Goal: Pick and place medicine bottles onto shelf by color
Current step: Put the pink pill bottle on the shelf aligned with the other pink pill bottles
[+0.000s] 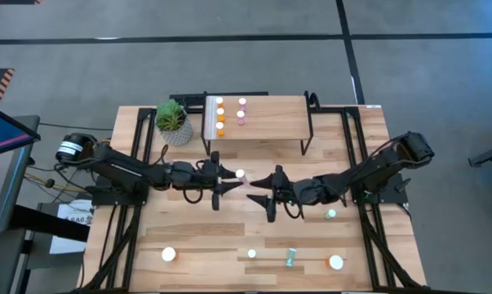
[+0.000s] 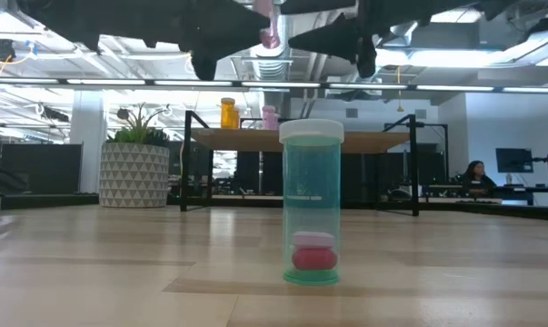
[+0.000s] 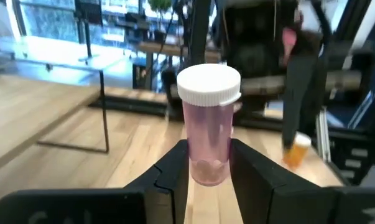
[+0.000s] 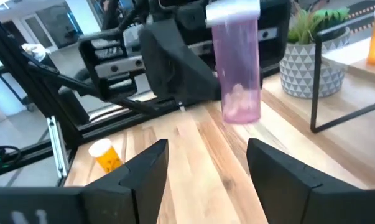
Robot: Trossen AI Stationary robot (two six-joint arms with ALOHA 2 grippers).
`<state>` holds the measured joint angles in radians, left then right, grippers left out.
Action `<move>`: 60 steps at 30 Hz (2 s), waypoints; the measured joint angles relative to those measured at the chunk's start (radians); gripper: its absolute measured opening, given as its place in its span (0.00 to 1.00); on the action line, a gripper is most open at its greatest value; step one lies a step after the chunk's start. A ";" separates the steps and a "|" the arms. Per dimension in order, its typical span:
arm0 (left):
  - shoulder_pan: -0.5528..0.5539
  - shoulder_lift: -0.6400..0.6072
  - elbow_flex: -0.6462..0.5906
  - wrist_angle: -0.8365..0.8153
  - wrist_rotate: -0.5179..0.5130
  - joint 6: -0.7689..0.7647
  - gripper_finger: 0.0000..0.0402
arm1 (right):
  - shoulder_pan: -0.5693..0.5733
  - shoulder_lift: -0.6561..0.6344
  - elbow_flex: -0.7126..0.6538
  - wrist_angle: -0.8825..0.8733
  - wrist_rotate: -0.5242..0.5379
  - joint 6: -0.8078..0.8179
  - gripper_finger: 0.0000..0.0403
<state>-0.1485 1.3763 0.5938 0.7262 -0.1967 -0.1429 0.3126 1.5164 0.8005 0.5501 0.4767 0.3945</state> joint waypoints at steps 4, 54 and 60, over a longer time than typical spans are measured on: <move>0.003 -0.005 0.000 -0.086 0.016 -0.002 0.22 | -0.007 -0.030 0.000 -0.002 0.000 -0.022 0.59; 0.003 0.000 0.000 -0.108 0.097 0.000 0.22 | -0.175 0.055 0.097 0.014 -0.328 -0.186 0.68; 0.003 0.000 0.000 -0.111 0.113 0.000 0.22 | -0.192 0.096 0.130 -0.013 -0.387 -0.162 0.67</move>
<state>-0.1459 1.3766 0.5934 0.6151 -0.0836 -0.1425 0.1207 1.6125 0.9309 0.5371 0.0901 0.2327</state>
